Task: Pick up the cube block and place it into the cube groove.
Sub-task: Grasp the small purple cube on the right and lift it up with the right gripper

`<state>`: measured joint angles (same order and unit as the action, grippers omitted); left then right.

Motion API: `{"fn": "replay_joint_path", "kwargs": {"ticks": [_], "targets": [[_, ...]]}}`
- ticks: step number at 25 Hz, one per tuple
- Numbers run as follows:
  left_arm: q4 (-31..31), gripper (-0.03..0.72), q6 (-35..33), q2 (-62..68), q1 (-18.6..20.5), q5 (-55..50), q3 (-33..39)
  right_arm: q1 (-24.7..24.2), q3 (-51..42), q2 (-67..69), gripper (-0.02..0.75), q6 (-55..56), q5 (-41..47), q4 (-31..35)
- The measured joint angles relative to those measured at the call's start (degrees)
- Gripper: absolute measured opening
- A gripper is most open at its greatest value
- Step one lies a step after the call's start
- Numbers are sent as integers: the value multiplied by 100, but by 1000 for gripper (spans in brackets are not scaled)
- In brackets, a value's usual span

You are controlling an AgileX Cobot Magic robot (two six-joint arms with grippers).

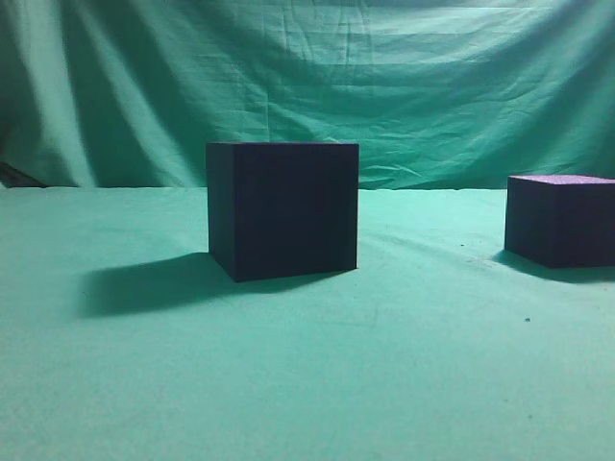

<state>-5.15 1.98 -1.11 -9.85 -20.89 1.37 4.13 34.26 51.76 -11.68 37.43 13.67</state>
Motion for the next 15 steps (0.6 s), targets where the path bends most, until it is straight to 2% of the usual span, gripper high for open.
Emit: {"fn": "replay_joint_path", "kwargs": {"ticks": [5,10,11,12,15], "targets": [[0,0,0,0,0,0,0,902,1053,1339,0,182,896,-467],[0,0,0,0,0,0,0,1421,1799,2471,0,530,1074,-997],[0,0,0,0,0,0,0,1432,1911,2680,49,558,1078,-1008],[0,0,0,0,0,0,0,1432,2036,2878,49,584,1088,-1044],[0,0,0,0,0,0,0,1432,2339,3360,255,624,1088,-1086]]}}
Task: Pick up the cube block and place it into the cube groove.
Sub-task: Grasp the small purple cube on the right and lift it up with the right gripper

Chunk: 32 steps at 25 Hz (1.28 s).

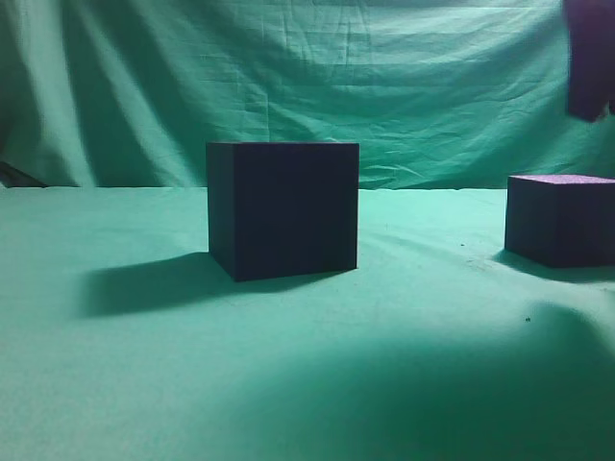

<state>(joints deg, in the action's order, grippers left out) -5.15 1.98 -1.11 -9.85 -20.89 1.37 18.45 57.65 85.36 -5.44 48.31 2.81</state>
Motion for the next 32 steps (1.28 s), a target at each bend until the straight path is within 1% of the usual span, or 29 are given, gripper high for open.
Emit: {"fn": "replay_joint_path", "kwargs": {"ticks": [1,4,6,12,13,16,17,18,21,25,26,27,30,32], "targets": [[0,0,0,0,0,0,0,0,86,146,325,0,0,0],[0,0,0,0,0,0,0,0,263,504,572,8,-54,0],[0,0,0,0,0,0,0,0,330,715,647,20,-121,0],[0,0,0,0,0,0,0,0,352,1303,643,41,-398,0],[0,0,0,0,0,0,0,0,352,1370,580,41,-440,0],[0,0,0,0,0,0,0,0,362,1461,458,54,-517,0],[0,0,0,0,0,0,0,0,382,1461,430,54,-517,-4],[0,0,0,0,0,0,0,0,430,1461,441,54,-450,-4],[0,0,0,0,0,0,0,0,750,1461,441,64,-91,-4],[0,0,0,0,0,0,0,0,1510,1461,441,60,669,141],[0,0,0,0,0,0,0,19,1747,1461,401,66,891,214],[0,0,0,0,0,0,0,36,1982,1461,420,74,1106,271],[0,0,0,0,0,0,0,295,2608,1461,420,80,1673,321],[0,0,0,0,0,0,0,632,2937,1461,420,120,1929,321]]}}
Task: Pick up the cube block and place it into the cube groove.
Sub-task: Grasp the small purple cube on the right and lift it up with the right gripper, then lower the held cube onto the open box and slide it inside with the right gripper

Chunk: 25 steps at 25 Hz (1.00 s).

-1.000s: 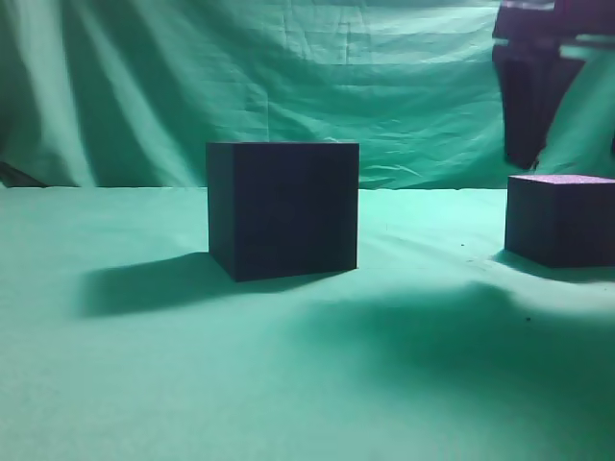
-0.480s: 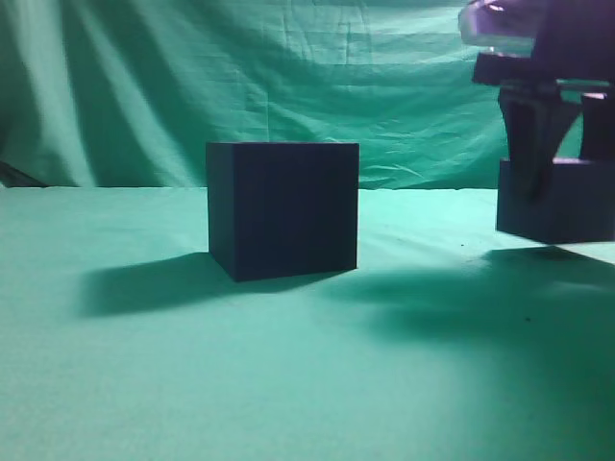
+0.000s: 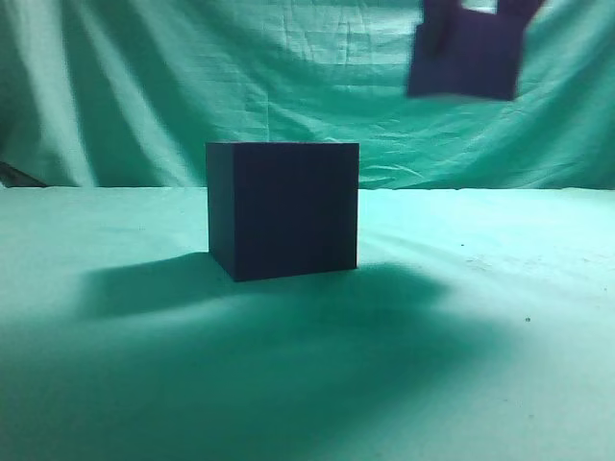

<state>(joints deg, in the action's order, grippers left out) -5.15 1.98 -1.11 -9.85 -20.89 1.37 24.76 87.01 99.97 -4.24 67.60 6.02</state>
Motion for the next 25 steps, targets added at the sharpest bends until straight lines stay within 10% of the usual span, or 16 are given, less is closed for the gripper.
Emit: {"fn": "replay_joint_path", "kwargs": {"ticks": [11,25], "targets": [[0,0,0,0,0,0,0,1913,425,130,420,676,-412,82],[0,0,0,0,0,0,0,2018,450,749,420,1377,-602,-359]]}}
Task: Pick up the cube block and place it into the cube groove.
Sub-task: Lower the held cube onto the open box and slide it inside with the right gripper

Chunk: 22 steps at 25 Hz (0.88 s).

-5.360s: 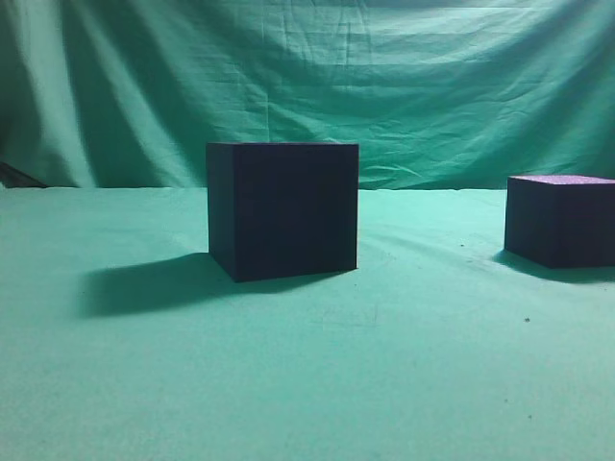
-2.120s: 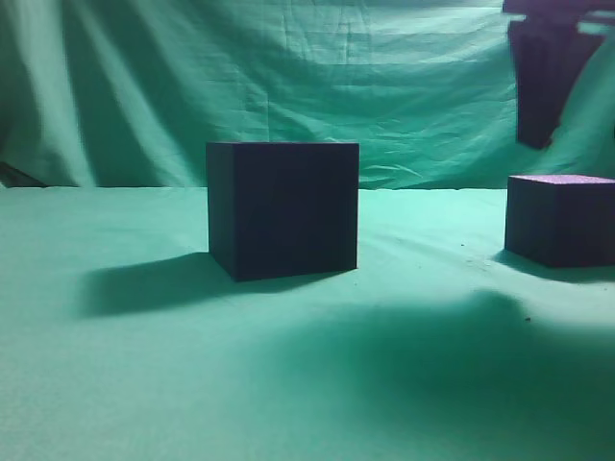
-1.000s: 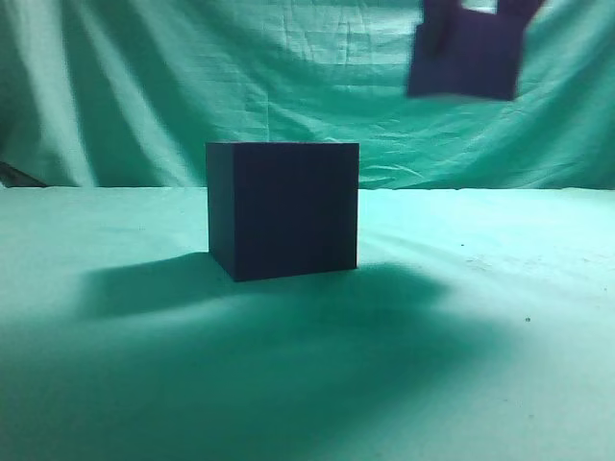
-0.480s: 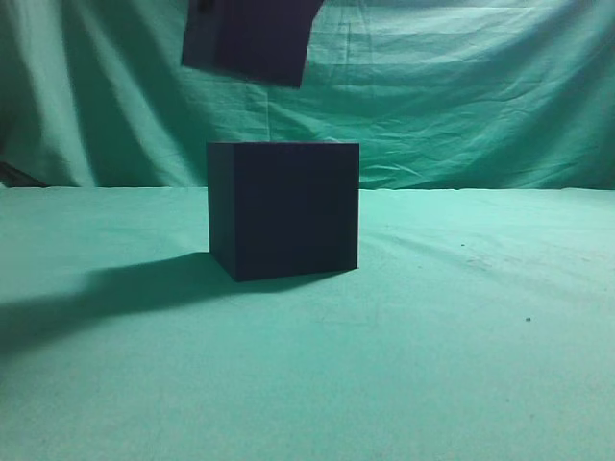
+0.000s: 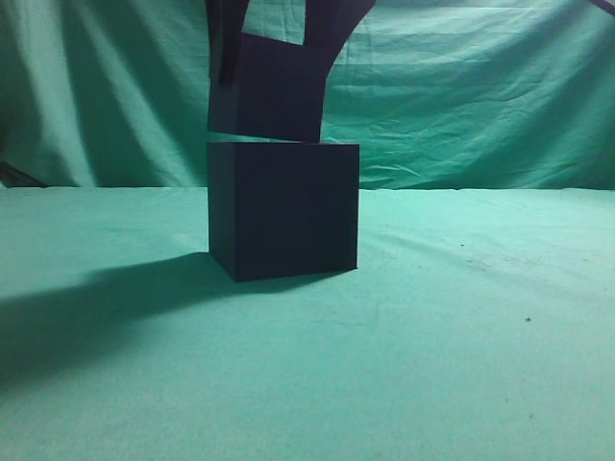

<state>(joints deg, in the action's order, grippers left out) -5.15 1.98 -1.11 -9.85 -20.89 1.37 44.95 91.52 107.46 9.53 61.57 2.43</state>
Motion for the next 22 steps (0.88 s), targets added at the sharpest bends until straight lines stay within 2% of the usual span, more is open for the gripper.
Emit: {"fn": "replay_joint_path", "kwargs": {"ticks": [9,22], "targets": [[0,0,0,0,0,0,0,10,31,107,420,162,-31,-556],[0,0,0,0,0,0,0,10,45,112,420,274,231,-571]]}}
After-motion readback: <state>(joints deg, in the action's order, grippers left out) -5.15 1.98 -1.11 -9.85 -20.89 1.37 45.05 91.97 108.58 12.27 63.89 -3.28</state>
